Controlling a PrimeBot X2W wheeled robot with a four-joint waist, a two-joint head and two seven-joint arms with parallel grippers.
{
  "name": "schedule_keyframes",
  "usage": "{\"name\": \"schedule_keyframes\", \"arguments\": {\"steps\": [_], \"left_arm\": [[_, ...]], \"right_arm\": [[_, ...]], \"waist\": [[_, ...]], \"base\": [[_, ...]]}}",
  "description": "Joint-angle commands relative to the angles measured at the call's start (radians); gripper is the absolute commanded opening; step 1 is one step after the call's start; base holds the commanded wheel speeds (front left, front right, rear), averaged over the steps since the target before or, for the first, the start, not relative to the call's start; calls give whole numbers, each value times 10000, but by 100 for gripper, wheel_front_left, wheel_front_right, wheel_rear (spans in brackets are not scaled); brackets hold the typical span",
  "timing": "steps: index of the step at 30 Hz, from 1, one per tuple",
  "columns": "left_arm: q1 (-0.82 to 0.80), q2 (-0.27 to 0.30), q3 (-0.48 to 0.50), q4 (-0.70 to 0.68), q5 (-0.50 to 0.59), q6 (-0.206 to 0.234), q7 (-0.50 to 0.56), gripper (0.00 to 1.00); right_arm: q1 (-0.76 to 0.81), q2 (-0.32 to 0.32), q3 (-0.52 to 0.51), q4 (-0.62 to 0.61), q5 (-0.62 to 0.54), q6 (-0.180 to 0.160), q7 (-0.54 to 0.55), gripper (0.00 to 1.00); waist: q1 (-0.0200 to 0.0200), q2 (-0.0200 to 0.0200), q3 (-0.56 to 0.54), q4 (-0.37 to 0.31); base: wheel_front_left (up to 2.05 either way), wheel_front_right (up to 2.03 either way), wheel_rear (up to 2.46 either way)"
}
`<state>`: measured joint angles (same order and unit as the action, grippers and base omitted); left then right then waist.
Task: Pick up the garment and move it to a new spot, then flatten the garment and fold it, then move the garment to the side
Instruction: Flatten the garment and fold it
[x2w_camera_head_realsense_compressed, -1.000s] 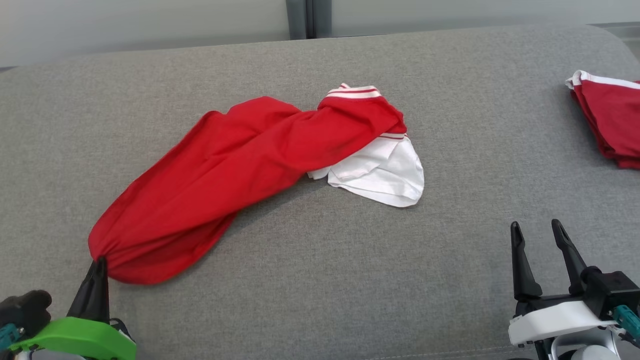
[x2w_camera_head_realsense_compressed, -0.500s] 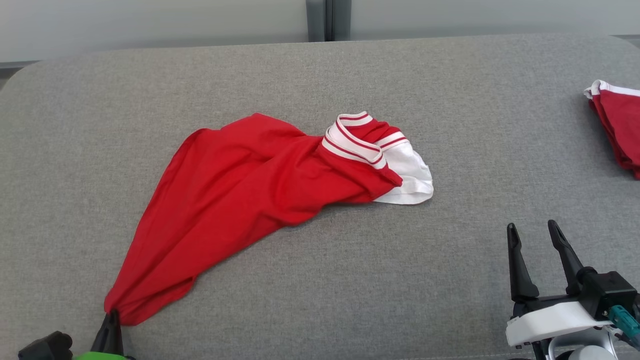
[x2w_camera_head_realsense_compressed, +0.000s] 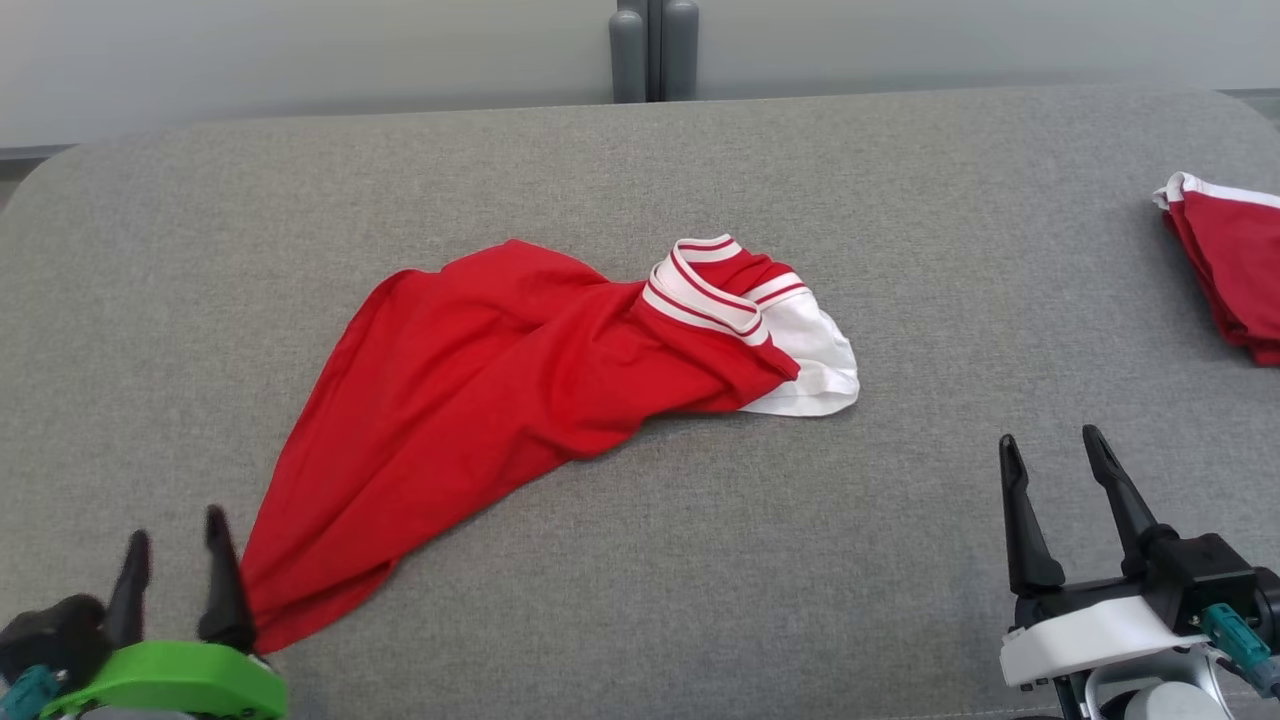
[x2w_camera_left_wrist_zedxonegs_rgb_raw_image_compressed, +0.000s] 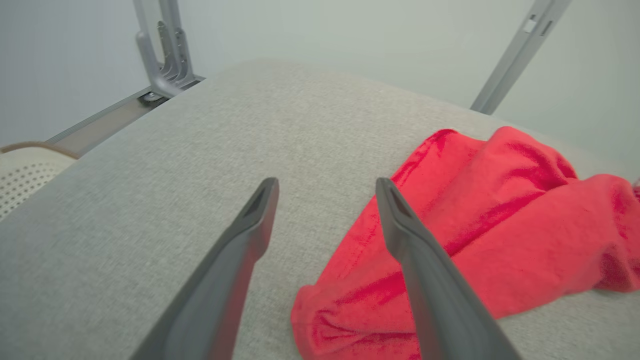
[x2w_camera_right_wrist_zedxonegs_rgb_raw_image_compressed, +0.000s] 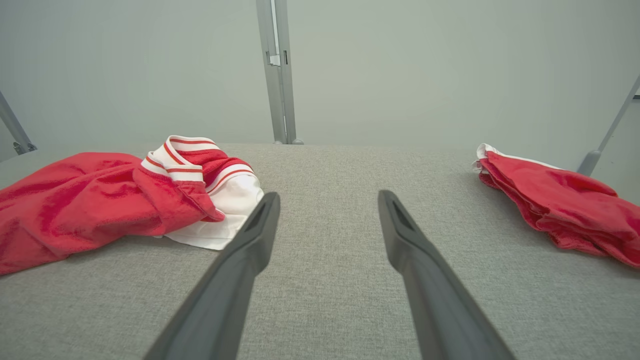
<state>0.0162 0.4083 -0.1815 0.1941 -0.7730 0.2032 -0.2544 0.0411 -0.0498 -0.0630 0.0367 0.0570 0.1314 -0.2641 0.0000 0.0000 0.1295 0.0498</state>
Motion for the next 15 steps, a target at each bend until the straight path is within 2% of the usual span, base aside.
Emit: {"name": "schedule_keyframes", "arguments": {"steps": [1,2,5,8,11,15], "left_arm": [[-301,101,-519,-657,427,-15,361,100],[-301,101,-519,-657,427,-15,361,100],[-999,-48,-1706,-1564,1057,-270,1194,100],[-1997,-335,-2911,-1788,1667,-666,2043,100],[-3110,-912,-3896,-1411,2079,-1123,2673,100],[-4521,-1631,-4566,-236,2260,-1618,3258,100]], "right_arm": [[52,-18,127,-2,-61,-15,-1,100],[52,-18,127,-2,-61,-15,-1,100],[-5,-25,205,-9,-21,-15,-1,100],[-148,-22,284,-43,43,-15,-1,100],[-279,-21,357,-50,155,-15,-1,100],[-410,-19,393,-33,329,-15,-1,100]], "waist": [[0,0,-30,-135],[0,0,-30,-135],[0,0,43,-357],[0,0,232,-640],[0,0,462,-998],[0,0,778,-1500]], "base": [[0,0,0],[0,0,0],[0,0,0],[0,0,0],[0,0,0],[0,0,0]]}}
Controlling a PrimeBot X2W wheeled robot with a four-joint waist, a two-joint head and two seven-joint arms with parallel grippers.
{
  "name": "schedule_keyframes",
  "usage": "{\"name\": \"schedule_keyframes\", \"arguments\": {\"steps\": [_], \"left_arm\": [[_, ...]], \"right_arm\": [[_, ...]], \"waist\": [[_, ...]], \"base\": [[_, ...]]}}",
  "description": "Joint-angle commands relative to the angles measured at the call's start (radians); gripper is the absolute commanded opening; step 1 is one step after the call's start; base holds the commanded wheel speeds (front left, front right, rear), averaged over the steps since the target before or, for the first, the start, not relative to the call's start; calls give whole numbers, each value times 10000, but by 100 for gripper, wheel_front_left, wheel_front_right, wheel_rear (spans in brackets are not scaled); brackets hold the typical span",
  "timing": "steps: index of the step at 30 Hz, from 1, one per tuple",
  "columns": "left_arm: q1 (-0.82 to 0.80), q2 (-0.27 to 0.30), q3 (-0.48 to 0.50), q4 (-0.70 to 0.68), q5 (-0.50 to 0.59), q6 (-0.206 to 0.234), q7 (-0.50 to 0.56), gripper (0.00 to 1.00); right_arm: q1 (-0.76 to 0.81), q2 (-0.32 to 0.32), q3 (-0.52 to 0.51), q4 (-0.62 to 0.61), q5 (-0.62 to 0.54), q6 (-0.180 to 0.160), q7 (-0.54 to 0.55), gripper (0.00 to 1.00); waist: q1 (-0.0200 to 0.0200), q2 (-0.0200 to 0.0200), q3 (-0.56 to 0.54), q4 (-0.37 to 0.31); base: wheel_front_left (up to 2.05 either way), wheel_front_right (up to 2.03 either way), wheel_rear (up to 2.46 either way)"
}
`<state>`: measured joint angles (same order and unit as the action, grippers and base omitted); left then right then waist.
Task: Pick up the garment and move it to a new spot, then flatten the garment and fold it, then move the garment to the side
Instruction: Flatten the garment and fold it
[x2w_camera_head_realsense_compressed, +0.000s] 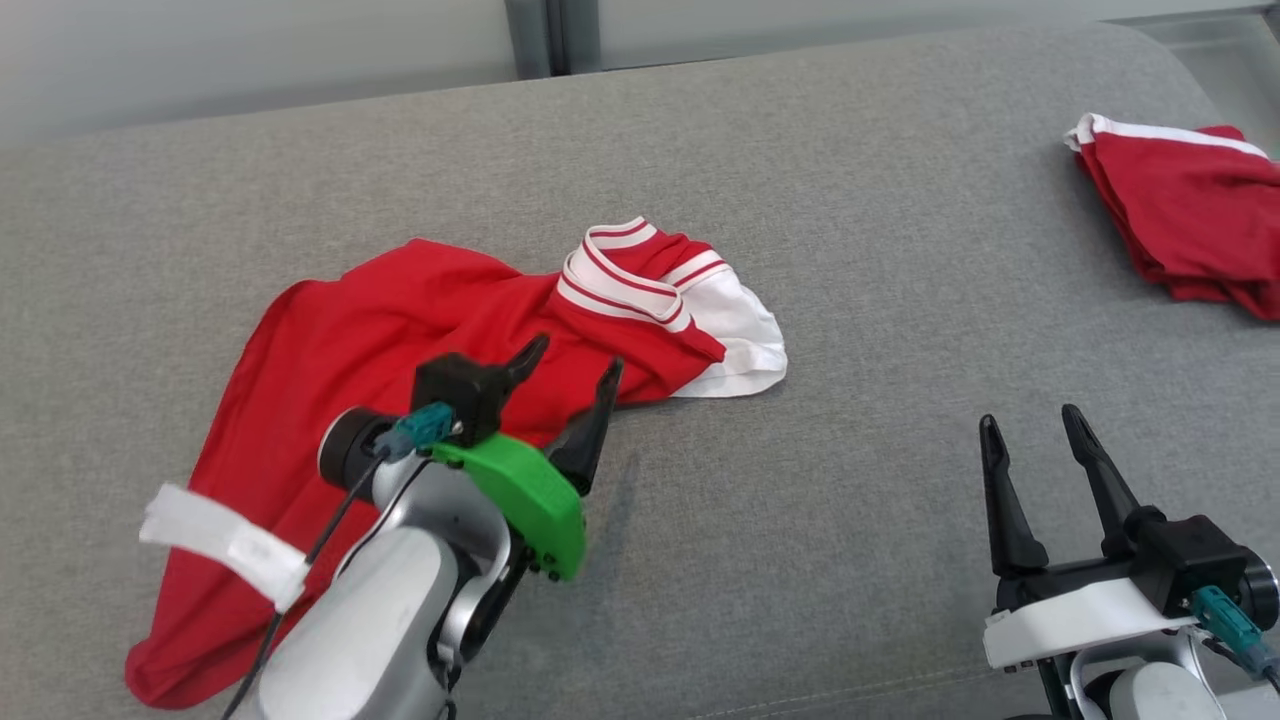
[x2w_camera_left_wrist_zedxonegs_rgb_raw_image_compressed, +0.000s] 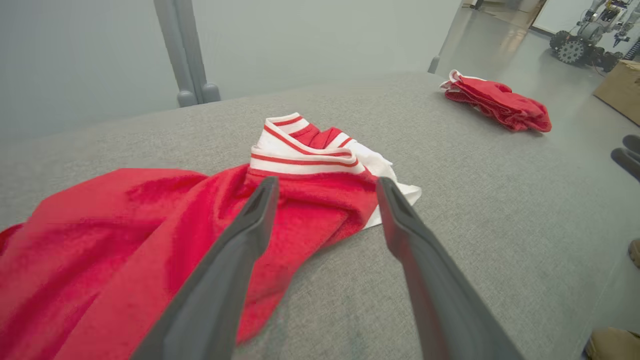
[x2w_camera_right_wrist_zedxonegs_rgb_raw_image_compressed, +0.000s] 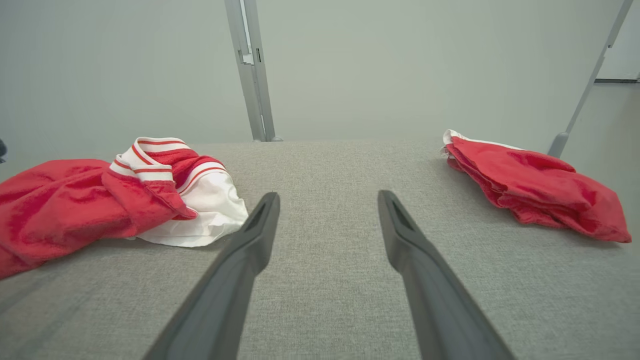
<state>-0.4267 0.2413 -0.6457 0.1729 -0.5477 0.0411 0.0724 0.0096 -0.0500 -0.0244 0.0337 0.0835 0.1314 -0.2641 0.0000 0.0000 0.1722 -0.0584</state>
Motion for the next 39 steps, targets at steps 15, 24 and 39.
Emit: {"name": "schedule_keyframes", "arguments": {"steps": [15,24,39], "left_arm": [[-2869,-802,-917,3459,572,-1131,483,100],[-3353,-746,-1376,5140,920,-1213,765,20],[-3180,-755,-1720,4298,-247,-1699,958,0]], "right_arm": [[-49,-14,17,62,613,-15,-1,100],[-58,-14,82,89,789,-15,-1,100],[102,-14,-111,168,685,-15,-1,100]], "waist": [[0,0,634,-1624],[0,0,473,-1701],[0,0,141,-1454]], "base": [[0,0,0],[0,0,0],[0,0,0]]}}
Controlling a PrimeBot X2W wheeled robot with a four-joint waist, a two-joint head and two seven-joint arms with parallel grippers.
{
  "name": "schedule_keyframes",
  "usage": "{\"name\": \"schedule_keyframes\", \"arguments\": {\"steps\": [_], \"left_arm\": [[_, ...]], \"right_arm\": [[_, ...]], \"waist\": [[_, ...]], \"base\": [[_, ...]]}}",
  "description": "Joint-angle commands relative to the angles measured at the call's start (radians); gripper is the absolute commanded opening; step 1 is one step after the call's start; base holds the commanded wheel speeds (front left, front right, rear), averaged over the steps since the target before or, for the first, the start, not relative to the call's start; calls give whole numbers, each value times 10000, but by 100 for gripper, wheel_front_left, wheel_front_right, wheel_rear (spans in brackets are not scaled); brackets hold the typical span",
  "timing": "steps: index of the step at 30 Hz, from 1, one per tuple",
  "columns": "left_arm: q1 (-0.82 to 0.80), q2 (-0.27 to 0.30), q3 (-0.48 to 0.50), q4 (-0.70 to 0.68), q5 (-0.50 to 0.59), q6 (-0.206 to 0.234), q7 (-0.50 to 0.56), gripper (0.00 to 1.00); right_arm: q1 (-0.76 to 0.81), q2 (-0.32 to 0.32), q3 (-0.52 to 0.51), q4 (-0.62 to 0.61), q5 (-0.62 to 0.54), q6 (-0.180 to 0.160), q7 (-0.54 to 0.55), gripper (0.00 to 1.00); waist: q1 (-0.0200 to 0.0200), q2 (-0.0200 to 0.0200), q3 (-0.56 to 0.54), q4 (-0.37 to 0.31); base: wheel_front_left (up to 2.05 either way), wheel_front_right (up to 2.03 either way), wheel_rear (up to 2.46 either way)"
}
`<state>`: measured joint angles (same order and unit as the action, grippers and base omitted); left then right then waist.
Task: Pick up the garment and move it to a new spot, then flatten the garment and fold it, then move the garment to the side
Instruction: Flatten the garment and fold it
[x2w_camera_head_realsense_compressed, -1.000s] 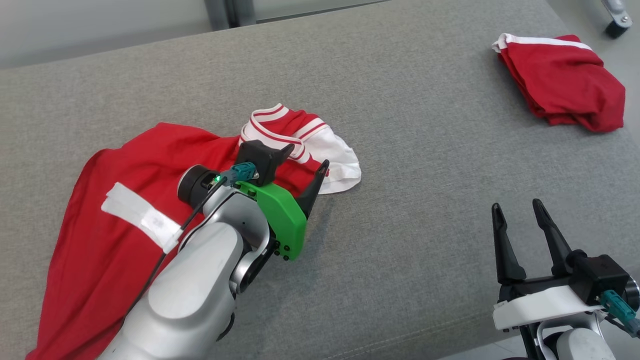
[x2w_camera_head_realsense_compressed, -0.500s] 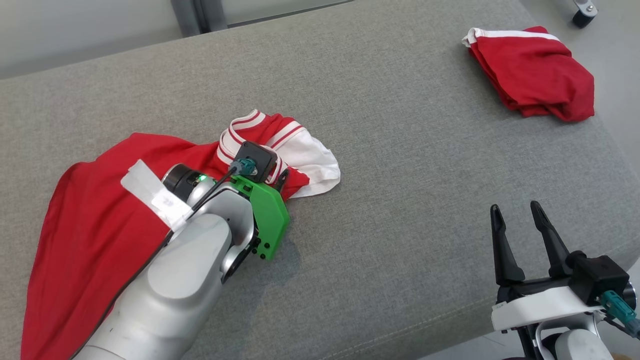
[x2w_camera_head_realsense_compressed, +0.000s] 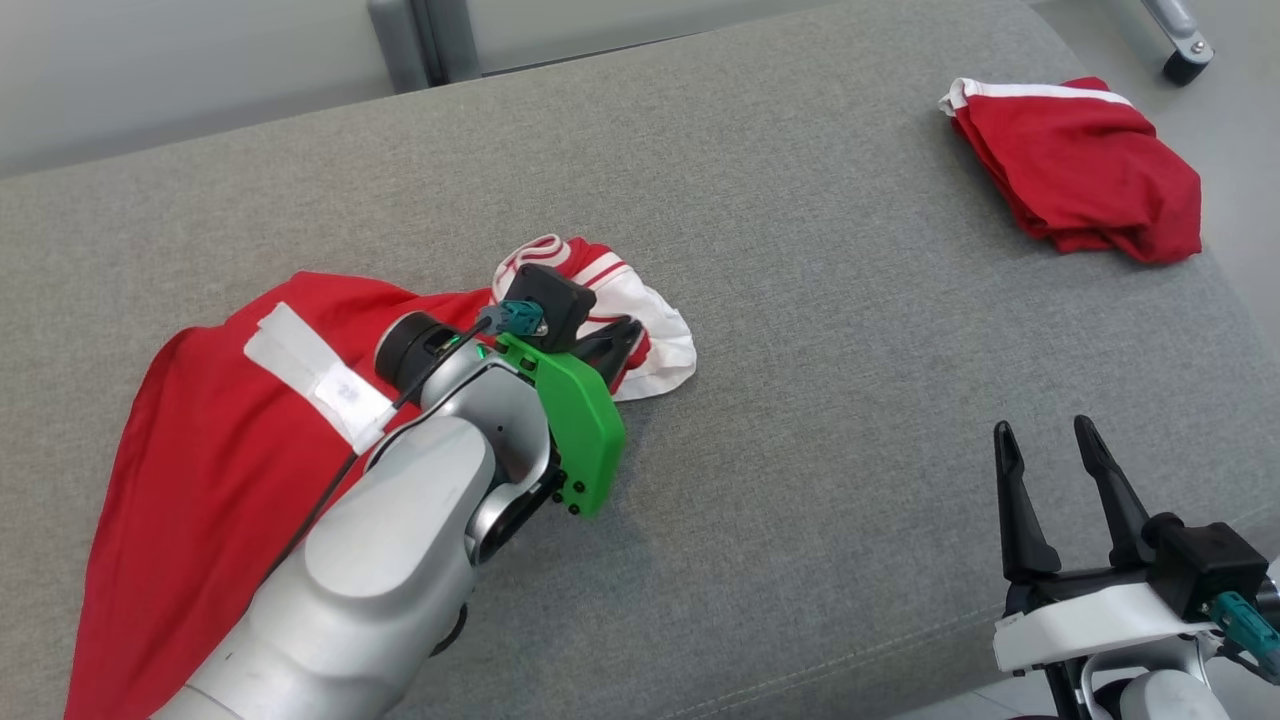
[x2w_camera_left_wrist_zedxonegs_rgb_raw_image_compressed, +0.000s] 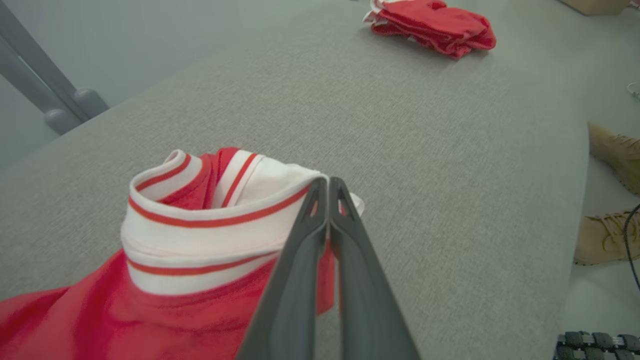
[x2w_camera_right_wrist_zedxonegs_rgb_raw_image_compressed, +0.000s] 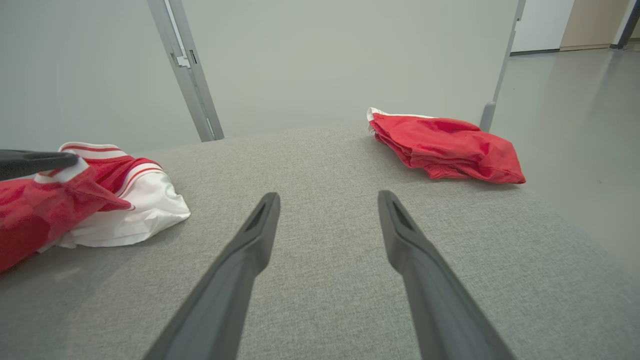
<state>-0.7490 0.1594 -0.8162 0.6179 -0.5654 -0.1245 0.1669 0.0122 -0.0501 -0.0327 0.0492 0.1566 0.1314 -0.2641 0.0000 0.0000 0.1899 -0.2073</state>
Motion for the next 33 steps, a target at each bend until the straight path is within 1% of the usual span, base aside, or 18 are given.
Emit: {"name": "schedule_keyframes", "arguments": {"steps": [1,2,5,9,12,13,15,16,18,20,23,25,27,30,32,33], "left_arm": [[88,136,-88,-613,-360,-69,100,0],[141,253,-207,-1149,-616,-63,212,0],[185,913,-553,-2811,-1317,-60,546,0],[304,1960,-777,-4999,-2339,-65,989,0],[432,2606,-654,-6355,-3197,-67,1111,0],[457,2888,-478,-6939,-3878,-67,1102,0],[325,3106,-271,-7206,-4569,-68,1068,0],[182,3157,-57,-7067,-4846,-68,972,0],[-144,3195,-19,-6396,-4875,-68,1005,0],[-443,2882,-223,-5539,-4876,-69,1038,0],[-1045,2447,-555,-3938,-4384,-69,824,0],[-1369,2171,-934,-2776,-3826,-69,585,0],[-1716,1903,-1255,-1563,-3149,-43,113,0],[-2235,1601,-1729,73,-1939,117,-952,0],[-2523,1399,-1952,1001,-1259,302,-1792,0],[-2592,1304,-2037,1401,-1101,346,-2138,6]], "right_arm": [[93,-12,-53,16,-60,-15,-1,100],[123,-14,-68,27,-78,-15,-1,100],[196,-12,-62,97,-104,-15,-1,100],[208,-14,-41,139,-108,-15,0,100],[212,-12,-18,165,-181,-15,0,100],[213,-12,-7,191,-227,-15,0,100],[169,-14,12,204,-258,-15,0,100],[152,-15,15,219,-291,-15,0,100],[140,-9,107,272,-339,-15,0,100],[39,-15,217,309,-371,-15,0,100],[-159,-15,406,336,-340,-15,0,100],[-294,-15,554,365,-293,-15,0,100],[-419,-14,728,382,-238,-15,0,100],[-490,-18,906,404,-107,-15,0,100],[-456,-17,893,398,-24,-15,0,100],[-425,-11,886,400,4,-15,0,100]], "waist": [[0,0,-52,65],[0,0,-65,98],[0,0,-102,176],[0,0,-98,257],[0,0,-58,339],[0,0,-25,392],[0,0,35,431],[0,0,60,481],[0,0,81,557],[0,0,135,548],[0,0,279,430],[0,0,388,294],[0,0,489,124],[0,0,612,-205],[0,0,677,-380],[0,0,698,-460]], "base": [[0,0,0],[0,0,0],[0,0,0],[0,0,0],[0,0,0],[0,0,0],[0,0,0],[0,0,0],[0,0,0],[0,0,0],[0,0,0],[0,0,0],[0,0,0],[0,0,0],[0,0,0],[0,0,0]]}}
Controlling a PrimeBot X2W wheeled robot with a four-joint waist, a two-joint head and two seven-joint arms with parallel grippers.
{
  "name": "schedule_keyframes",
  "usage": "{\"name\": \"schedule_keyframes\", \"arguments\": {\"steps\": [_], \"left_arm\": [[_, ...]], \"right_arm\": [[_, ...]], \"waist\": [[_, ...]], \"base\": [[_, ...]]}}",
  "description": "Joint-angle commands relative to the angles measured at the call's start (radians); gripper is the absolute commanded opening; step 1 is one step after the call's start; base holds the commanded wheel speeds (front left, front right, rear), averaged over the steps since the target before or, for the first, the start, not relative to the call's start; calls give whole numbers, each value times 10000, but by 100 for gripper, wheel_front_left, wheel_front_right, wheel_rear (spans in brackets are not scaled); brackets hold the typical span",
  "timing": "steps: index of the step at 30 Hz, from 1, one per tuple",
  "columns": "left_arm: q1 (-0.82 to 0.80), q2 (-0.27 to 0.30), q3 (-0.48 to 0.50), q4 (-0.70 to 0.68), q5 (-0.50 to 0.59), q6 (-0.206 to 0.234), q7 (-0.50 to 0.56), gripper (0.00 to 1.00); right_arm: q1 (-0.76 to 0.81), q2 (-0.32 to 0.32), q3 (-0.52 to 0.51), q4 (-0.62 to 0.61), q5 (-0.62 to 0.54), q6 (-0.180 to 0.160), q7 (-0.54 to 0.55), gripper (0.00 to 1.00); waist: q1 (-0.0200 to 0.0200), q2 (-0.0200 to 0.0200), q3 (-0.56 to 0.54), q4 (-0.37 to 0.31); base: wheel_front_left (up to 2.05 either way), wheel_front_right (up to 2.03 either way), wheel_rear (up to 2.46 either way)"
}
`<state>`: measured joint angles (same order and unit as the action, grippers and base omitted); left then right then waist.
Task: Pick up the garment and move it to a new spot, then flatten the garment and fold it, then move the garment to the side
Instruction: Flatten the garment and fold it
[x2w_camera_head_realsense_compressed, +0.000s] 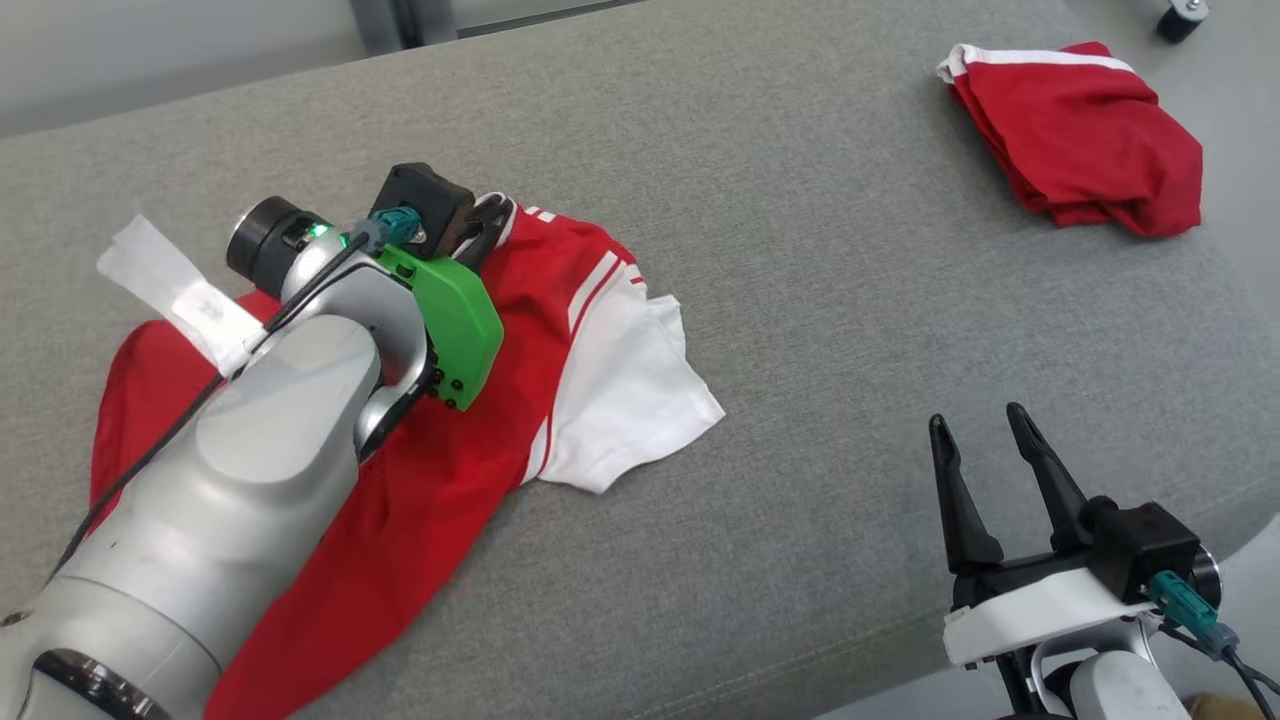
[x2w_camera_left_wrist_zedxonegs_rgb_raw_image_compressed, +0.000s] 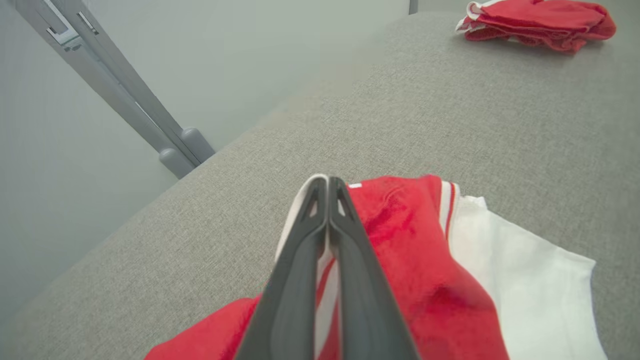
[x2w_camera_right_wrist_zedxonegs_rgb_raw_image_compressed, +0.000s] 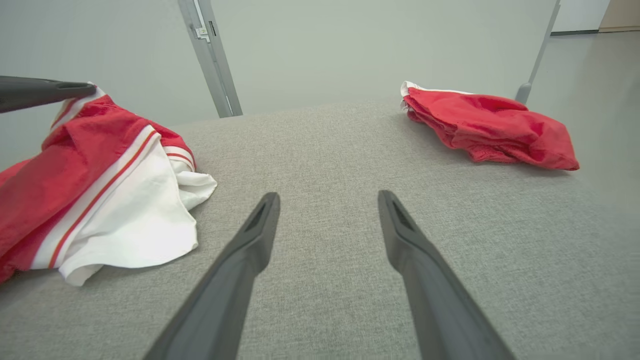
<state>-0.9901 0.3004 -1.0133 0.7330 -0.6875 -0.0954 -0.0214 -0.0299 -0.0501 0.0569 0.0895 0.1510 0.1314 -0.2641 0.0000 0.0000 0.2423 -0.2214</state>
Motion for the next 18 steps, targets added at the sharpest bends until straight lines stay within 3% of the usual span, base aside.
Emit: {"name": "schedule_keyframes", "arguments": {"steps": [1,2,3,4,10,13,18], "left_arm": [[-219,-231,-90,634,249,56,-594,27],[-250,-342,-84,951,312,53,-887,48],[-250,-342,-84,951,312,53,-887,48],[-275,-462,-59,1267,316,49,-1130,100],[-161,-821,523,2294,-117,142,-2225,100],[217,-553,1051,2118,-189,484,-2425,100],[1635,236,2718,-88,281,1191,-2430,100]], "right_arm": [[45,-14,-64,-15,86,-15,0,100],[96,-15,-136,-32,118,-15,0,100],[96,-15,-136,-32,118,-15,0,100],[148,-14,-201,-56,153,-15,0,100],[286,-17,-575,-134,66,-15,0,100],[343,-14,-882,-330,-14,-15,0,100],[513,-18,-1343,-739,-272,-15,0,100]], "waist": [[0,0,194,-372],[0,0,200,-400],[0,0,200,-400],[0,0,204,-421],[0,0,22,-332],[0,0,-231,-129],[0,0,-829,320]], "base": [[0,0,0],[0,0,0],[0,0,0],[0,0,0],[0,0,0],[0,0,0],[0,0,0]]}}
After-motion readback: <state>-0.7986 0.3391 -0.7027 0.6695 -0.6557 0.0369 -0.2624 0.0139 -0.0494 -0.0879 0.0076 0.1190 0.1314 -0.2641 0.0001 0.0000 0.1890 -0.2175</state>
